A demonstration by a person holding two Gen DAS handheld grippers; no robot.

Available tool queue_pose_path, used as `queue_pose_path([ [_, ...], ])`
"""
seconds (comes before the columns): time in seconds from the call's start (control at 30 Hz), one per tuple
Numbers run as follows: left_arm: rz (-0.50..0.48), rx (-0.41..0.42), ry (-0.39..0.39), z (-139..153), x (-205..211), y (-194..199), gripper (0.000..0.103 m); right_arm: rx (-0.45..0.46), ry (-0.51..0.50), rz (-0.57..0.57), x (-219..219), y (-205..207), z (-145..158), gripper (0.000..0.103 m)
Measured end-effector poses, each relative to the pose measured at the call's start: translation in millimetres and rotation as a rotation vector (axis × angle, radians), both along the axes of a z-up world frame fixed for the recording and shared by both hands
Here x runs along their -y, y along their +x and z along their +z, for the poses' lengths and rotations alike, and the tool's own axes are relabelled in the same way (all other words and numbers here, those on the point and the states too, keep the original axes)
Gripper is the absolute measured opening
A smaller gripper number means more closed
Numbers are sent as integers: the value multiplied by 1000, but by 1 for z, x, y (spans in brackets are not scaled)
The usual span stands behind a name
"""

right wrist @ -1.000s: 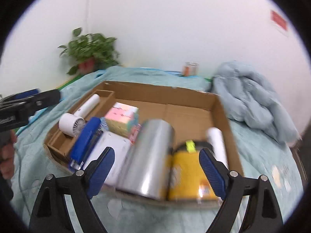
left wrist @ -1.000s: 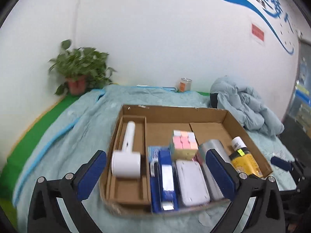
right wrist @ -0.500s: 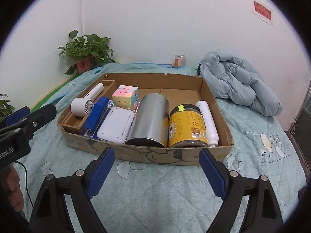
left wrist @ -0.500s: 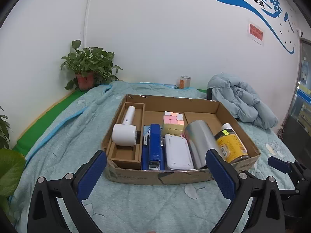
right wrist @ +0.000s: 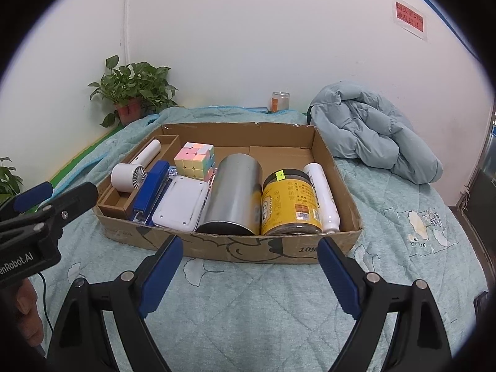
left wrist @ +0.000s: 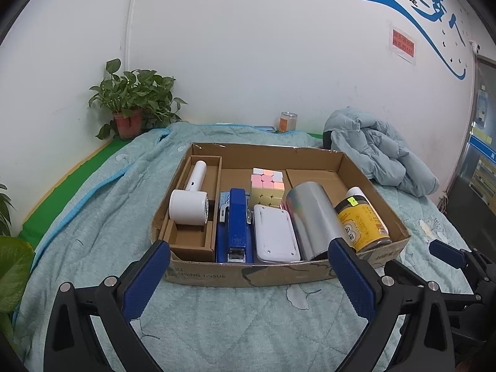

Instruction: Organize rigid objects

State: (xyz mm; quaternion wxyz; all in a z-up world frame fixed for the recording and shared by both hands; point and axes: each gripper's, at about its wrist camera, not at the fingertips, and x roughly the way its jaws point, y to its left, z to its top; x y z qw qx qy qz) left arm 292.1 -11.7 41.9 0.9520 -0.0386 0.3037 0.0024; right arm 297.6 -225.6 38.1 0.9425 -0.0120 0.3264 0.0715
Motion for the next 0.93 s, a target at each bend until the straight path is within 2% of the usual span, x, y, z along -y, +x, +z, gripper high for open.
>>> queue_pose_path([
  [0.6, -15, -50, 14, -15, 3, 11, 102, -27, 9, 12, 1, 2, -8, 89],
  [0.93, -32, -8, 15, -14, 0, 16, 102, -28, 8, 21, 4, 7, -11, 89],
])
